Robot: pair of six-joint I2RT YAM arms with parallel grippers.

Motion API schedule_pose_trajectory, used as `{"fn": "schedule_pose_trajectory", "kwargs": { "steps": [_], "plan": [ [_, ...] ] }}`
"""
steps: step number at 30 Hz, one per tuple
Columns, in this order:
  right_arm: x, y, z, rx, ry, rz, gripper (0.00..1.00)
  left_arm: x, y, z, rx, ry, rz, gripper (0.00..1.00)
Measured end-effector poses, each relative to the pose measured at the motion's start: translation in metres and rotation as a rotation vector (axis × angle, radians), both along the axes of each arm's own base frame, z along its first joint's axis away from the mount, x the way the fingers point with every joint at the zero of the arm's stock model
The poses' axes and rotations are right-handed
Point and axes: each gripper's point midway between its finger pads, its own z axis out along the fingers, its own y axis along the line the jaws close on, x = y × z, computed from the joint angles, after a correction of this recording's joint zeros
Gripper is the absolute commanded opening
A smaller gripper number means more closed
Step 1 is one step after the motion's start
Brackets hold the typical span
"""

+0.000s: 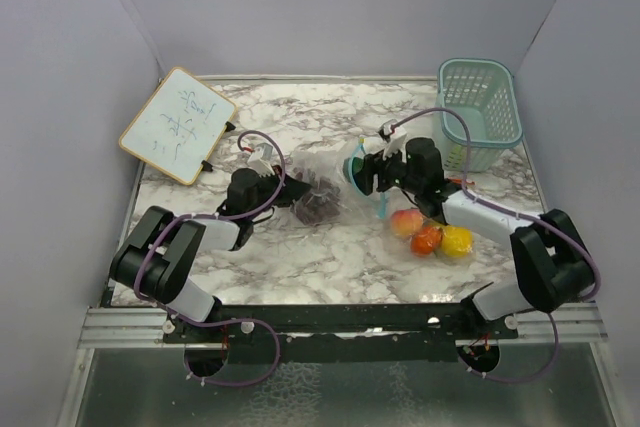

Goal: Open the zip-top bag and remove the fake food
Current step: Pick up the fake fruit from the zipper food storage bag, then place the fake fruit in the bin.

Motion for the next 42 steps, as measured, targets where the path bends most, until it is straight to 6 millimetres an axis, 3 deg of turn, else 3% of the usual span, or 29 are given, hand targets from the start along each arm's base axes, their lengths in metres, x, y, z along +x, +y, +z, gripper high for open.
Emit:
{"fn": "schedule_pose_trajectory", "kwargs": {
  "steps": [7, 11, 16, 19, 24, 27, 32, 35, 39, 42],
  "plan": [
    [-0.026, -0.025, 0.017, -0.054, 0.037, -0.044, 0.61, 0.006, 0.005, 0.002, -0.003, -0.004, 0.015, 0.0],
    [-0.026, -0.041, 0.031, -0.086, 0.019, -0.122, 0.61, 0.011, 0.004, 0.004, -0.006, -0.01, 0.016, 0.0],
    [-0.006, -0.066, 0.042, -0.13, -0.009, -0.266, 0.61, 0.01, 0.002, 0.002, -0.008, -0.005, 0.005, 0.0],
    [0.019, -0.093, 0.065, -0.122, -0.042, -0.372, 0.61, 0.01, 0.002, 0.003, -0.011, -0.01, 0.001, 0.0],
    [0.07, -0.168, 0.114, -0.087, -0.117, -0.614, 0.61, 0.01, 0.001, 0.004, -0.012, -0.014, -0.002, 0.0],
    [0.085, -0.208, 0.124, -0.094, -0.134, -0.731, 0.61, 0.01, 0.001, 0.004, -0.013, -0.014, -0.004, 0.0],
    [0.099, -0.265, 0.123, -0.132, -0.128, -0.903, 0.61, 0.01, 0.002, 0.004, -0.012, -0.015, -0.006, 0.0],
    [0.102, -0.293, 0.106, -0.167, -0.092, -0.984, 0.62, 0.01, 0.002, 0.004, -0.015, -0.015, -0.01, 0.0],
    [0.103, -0.314, 0.087, -0.198, -0.047, -1.036, 0.67, 0.01, 0.001, 0.002, -0.02, -0.012, -0.014, 0.0],
    [0.102, -0.319, 0.083, -0.211, -0.035, -1.056, 0.8, 0.011, 0.0, 0.001, -0.031, -0.01, -0.016, 0.0]
  ]
}}
